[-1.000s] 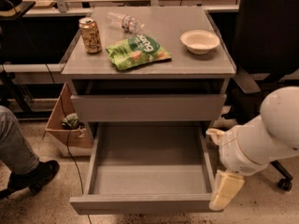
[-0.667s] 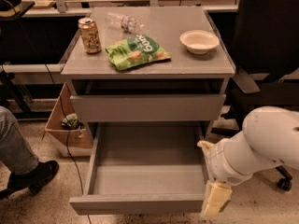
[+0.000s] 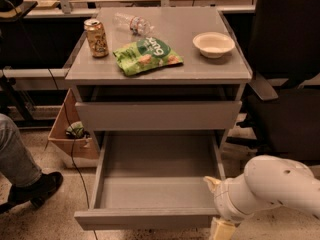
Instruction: Close middle drawer
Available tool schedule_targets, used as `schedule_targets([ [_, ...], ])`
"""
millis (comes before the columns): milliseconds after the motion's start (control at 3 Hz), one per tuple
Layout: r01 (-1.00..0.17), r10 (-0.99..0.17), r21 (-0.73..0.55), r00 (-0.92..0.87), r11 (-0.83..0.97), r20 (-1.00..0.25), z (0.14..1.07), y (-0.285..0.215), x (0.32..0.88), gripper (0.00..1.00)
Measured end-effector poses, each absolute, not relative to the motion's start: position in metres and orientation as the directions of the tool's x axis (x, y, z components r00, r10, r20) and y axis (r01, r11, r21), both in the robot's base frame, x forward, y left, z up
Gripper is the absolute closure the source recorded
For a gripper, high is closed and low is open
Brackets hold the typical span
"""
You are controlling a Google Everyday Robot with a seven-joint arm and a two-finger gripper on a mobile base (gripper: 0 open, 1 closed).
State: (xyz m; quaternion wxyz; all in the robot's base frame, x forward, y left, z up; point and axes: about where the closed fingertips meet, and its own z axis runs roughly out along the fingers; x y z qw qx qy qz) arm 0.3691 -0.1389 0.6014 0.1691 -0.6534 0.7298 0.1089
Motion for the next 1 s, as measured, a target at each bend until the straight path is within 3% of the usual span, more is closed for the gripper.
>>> schedule_targets([
  [333,-0.991,-0.9,-0.065,-0.078,0.117,-0.429,0.563,-0.129,0.378,0.0],
  [1000,-0.988,-0.815,-0.088,-0.051,0.125,-0.577,0.461,-0.062,0.44,0.0],
])
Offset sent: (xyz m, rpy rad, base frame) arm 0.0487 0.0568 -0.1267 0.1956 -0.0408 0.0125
